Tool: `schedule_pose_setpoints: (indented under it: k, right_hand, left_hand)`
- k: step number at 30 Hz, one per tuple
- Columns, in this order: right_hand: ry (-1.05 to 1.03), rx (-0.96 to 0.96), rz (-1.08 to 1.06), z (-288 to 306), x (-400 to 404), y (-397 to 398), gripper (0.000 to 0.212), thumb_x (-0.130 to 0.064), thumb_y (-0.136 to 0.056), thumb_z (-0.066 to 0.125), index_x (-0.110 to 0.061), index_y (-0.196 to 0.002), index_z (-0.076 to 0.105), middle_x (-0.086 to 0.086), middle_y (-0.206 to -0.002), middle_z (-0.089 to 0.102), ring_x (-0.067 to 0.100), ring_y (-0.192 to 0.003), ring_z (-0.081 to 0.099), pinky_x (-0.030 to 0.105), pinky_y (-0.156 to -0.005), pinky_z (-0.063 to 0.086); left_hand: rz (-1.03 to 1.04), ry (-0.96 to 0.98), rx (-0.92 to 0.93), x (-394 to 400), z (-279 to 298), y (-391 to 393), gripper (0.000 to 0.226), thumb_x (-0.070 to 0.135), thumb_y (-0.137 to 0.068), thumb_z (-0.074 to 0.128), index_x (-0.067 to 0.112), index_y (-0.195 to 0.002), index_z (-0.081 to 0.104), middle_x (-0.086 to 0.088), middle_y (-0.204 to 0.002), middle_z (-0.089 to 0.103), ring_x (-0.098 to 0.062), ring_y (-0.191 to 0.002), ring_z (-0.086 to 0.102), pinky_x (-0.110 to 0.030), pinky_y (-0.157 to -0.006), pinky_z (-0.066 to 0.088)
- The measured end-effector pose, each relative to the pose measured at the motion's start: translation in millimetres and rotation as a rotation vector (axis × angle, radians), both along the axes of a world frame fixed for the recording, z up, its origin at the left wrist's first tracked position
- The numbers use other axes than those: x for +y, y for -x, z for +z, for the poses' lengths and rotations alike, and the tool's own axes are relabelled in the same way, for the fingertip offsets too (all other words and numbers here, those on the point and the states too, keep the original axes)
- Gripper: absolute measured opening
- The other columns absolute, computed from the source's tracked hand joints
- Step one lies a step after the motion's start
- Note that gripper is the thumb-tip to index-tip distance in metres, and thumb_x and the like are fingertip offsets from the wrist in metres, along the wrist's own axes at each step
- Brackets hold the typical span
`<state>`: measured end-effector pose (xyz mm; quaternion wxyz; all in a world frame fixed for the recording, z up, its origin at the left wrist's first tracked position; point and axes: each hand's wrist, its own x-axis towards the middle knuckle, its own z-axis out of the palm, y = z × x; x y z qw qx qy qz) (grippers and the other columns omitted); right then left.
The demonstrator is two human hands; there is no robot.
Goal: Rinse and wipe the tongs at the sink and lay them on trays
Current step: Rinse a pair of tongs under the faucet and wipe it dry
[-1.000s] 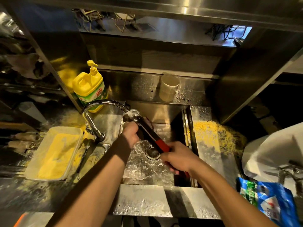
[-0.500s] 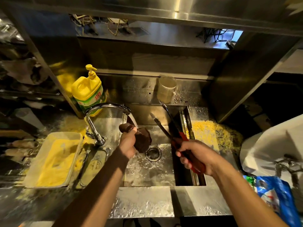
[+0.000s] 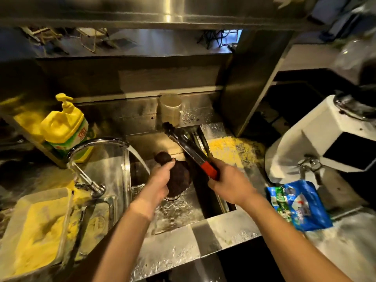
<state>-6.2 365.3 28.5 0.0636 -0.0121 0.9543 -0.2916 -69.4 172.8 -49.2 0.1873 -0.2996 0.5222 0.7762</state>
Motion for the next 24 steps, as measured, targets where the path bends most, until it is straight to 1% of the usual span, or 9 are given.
schedule_pose_setpoints:
  k: [2,3,6,8,11,12,16,20,24]
  right_hand:
    - [0.045,0.016,-0.084,6.3,22.7,-12.7,0.060,-0.028,-0.078,0.065,-0.029,-0.136,0.050,-0.002,-0.088,0.065,0.022,-0.083,0.065,0.027,-0.069,0.047]
    - [0.063,0.011,-0.107,8.9,29.2,-16.8,0.058,-0.030,-0.076,0.064,-0.029,-0.132,0.052,-0.003,-0.085,0.064,0.020,-0.078,0.063,0.028,-0.067,0.048]
    - [0.082,0.043,-0.215,19.7,67.5,-41.3,0.048,-0.033,-0.070,0.062,-0.029,-0.118,0.059,-0.007,-0.077,0.063,0.016,-0.069,0.059,0.030,-0.064,0.049]
    - [0.098,0.076,-0.317,29.0,103.2,-68.7,0.047,-0.035,-0.068,0.060,-0.032,-0.114,0.061,-0.008,-0.075,0.064,0.015,-0.068,0.060,0.029,-0.062,0.047]
    - [0.122,0.125,-0.414,42.5,150.2,-108.6,0.041,-0.039,-0.066,0.054,-0.029,-0.105,0.063,-0.008,-0.069,0.061,0.014,-0.067,0.057,0.022,-0.060,0.042]
    - [0.134,0.141,-0.467,47.9,174.6,-129.4,0.038,-0.036,-0.067,0.054,-0.026,-0.102,0.063,-0.006,-0.069,0.061,0.013,-0.064,0.054,0.019,-0.057,0.040]
    - [0.204,0.149,-0.624,60.0,240.9,-194.3,0.044,-0.029,-0.065,0.056,-0.033,-0.108,0.066,-0.008,-0.075,0.064,0.003,-0.058,0.053,0.014,-0.051,0.038]
    - [0.219,0.168,-0.800,63.8,307.7,-272.0,0.048,-0.029,-0.067,0.058,-0.036,-0.114,0.064,-0.014,-0.082,0.066,-0.003,-0.062,0.059,0.010,-0.049,0.040]
    - [0.240,0.170,-0.974,68.4,358.4,-339.2,0.042,-0.033,-0.065,0.057,-0.035,-0.106,0.065,-0.010,-0.075,0.064,0.005,-0.062,0.059,0.021,-0.054,0.041]
  left_hand:
    - [-0.076,-0.039,0.002,29.9,12.6,-5.2,0.037,0.024,-0.092,0.066,0.009,-0.126,0.059,-0.009,-0.066,0.075,-0.025,-0.054,0.073,-0.036,-0.045,0.056]
    - [-0.094,-0.055,0.000,39.0,15.9,-6.3,0.039,0.024,-0.092,0.066,0.008,-0.127,0.059,-0.010,-0.068,0.076,-0.025,-0.055,0.073,-0.037,-0.047,0.057]
    - [-0.210,-0.072,0.034,88.8,33.1,-15.2,0.042,0.025,-0.092,0.065,0.010,-0.131,0.060,-0.014,-0.098,0.075,-0.029,-0.078,0.074,-0.046,-0.068,0.061]
    - [-0.267,-0.052,0.086,136.3,45.8,-28.7,0.035,0.023,-0.091,0.066,0.013,-0.124,0.063,-0.015,-0.106,0.072,-0.030,-0.086,0.072,-0.048,-0.078,0.059]
    - [-0.372,-0.085,0.178,201.9,65.9,-54.0,0.009,0.017,-0.093,0.062,0.015,-0.100,0.067,-0.010,-0.087,0.077,-0.024,-0.069,0.075,-0.038,-0.068,0.060]
    - [-0.441,-0.115,0.192,234.7,73.1,-68.8,0.009,0.014,-0.095,0.059,0.013,-0.097,0.067,-0.008,-0.080,0.078,-0.022,-0.065,0.075,-0.034,-0.063,0.060]
    - [-0.666,-0.177,0.261,329.1,96.5,-124.6,0.017,0.008,-0.098,0.051,0.005,-0.104,0.066,-0.017,-0.089,0.075,-0.027,-0.073,0.075,-0.035,-0.062,0.061]
    - [-0.865,-0.175,0.266,425.9,109.0,-194.3,0.020,0.009,-0.098,0.052,0.000,-0.111,0.064,-0.020,-0.091,0.075,-0.030,-0.074,0.075,-0.039,-0.060,0.060]
    - [-0.997,-0.181,0.236,499.7,111.4,-256.4,0.020,0.014,-0.097,0.055,0.002,-0.110,0.065,-0.016,-0.088,0.077,-0.028,-0.074,0.076,-0.037,-0.059,0.059]
